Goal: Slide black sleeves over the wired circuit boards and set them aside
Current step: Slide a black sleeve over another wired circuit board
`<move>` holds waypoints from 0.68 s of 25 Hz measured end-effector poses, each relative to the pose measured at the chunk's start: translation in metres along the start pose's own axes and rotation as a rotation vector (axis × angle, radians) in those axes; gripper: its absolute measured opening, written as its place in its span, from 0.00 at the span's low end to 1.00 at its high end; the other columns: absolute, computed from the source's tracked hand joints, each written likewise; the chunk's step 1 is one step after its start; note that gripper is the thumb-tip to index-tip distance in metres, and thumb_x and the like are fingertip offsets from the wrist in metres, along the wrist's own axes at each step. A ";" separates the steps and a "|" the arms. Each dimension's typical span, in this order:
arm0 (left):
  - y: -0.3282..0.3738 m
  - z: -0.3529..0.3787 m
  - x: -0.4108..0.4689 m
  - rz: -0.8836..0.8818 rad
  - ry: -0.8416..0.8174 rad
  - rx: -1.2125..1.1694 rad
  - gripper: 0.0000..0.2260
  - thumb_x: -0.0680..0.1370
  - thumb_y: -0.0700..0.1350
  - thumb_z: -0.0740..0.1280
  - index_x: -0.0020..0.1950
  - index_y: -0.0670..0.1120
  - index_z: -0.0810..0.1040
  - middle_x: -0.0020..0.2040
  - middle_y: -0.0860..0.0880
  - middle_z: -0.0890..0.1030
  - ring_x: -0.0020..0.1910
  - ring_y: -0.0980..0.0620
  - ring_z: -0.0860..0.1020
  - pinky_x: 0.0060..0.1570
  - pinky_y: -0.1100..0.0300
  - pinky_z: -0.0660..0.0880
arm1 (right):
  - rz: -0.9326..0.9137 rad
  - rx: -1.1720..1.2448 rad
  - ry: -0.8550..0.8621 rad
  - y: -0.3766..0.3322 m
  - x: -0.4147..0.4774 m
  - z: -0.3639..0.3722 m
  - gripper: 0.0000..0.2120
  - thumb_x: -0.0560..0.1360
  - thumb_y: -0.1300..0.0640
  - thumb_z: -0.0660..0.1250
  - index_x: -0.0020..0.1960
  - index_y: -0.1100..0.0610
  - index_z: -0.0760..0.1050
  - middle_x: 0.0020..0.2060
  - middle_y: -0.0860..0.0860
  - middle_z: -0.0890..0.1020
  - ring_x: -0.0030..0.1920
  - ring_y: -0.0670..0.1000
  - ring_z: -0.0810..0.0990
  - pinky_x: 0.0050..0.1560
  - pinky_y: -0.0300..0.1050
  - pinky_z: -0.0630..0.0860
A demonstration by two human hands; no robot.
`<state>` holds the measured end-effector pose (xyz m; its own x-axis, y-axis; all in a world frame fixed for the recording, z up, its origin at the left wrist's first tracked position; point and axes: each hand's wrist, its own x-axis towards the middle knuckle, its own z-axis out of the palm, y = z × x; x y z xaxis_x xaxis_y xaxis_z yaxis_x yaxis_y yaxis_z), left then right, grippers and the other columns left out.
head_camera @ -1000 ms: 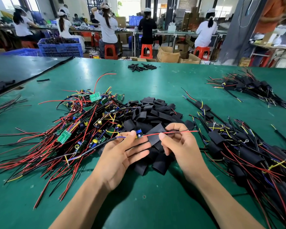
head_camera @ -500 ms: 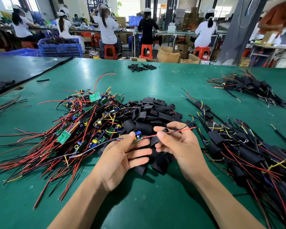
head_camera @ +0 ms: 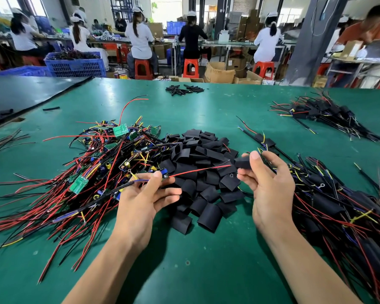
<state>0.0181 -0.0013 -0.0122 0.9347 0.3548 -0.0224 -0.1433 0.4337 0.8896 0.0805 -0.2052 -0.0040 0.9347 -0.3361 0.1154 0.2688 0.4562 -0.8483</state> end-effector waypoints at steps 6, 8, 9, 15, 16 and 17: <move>0.002 0.001 -0.002 0.007 -0.020 0.004 0.05 0.80 0.42 0.65 0.45 0.44 0.73 0.46 0.36 0.84 0.37 0.42 0.83 0.38 0.57 0.82 | -0.003 -0.014 0.008 0.002 0.001 0.000 0.18 0.76 0.59 0.73 0.62 0.58 0.71 0.41 0.53 0.87 0.32 0.51 0.83 0.36 0.41 0.80; 0.003 0.000 -0.002 0.005 -0.030 0.004 0.05 0.81 0.42 0.65 0.45 0.45 0.73 0.46 0.36 0.83 0.37 0.42 0.83 0.38 0.57 0.81 | -0.002 -0.042 0.006 0.003 0.001 -0.001 0.18 0.75 0.59 0.74 0.62 0.57 0.71 0.40 0.53 0.87 0.32 0.51 0.84 0.36 0.40 0.80; 0.003 0.000 -0.002 0.004 -0.033 0.002 0.05 0.81 0.42 0.65 0.45 0.45 0.73 0.47 0.36 0.83 0.37 0.42 0.83 0.38 0.57 0.81 | -0.003 -0.054 0.008 0.004 0.001 -0.002 0.18 0.75 0.59 0.74 0.61 0.56 0.72 0.40 0.54 0.87 0.32 0.52 0.84 0.36 0.40 0.80; 0.004 0.000 -0.003 0.025 -0.056 0.001 0.04 0.78 0.44 0.66 0.46 0.45 0.73 0.47 0.36 0.84 0.37 0.43 0.83 0.38 0.56 0.82 | -0.015 -0.109 0.025 0.004 0.002 -0.003 0.18 0.74 0.59 0.75 0.61 0.57 0.73 0.45 0.62 0.84 0.32 0.52 0.84 0.35 0.40 0.80; 0.004 0.000 -0.003 0.027 -0.061 -0.003 0.05 0.77 0.45 0.67 0.45 0.45 0.73 0.47 0.36 0.84 0.37 0.43 0.83 0.38 0.56 0.82 | -0.019 -0.120 0.025 0.004 0.002 -0.004 0.18 0.74 0.59 0.76 0.61 0.56 0.73 0.46 0.61 0.84 0.32 0.52 0.84 0.35 0.40 0.80; 0.005 0.000 -0.003 0.030 -0.066 -0.004 0.05 0.76 0.45 0.68 0.45 0.46 0.73 0.48 0.36 0.84 0.37 0.42 0.83 0.38 0.56 0.82 | -0.023 -0.134 0.024 0.004 0.002 -0.004 0.18 0.74 0.59 0.76 0.61 0.56 0.73 0.46 0.61 0.84 0.32 0.52 0.84 0.36 0.40 0.80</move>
<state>0.0143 -0.0006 -0.0079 0.9494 0.3122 0.0351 -0.1733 0.4271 0.8874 0.0820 -0.2075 -0.0094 0.9224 -0.3656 0.1248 0.2555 0.3348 -0.9070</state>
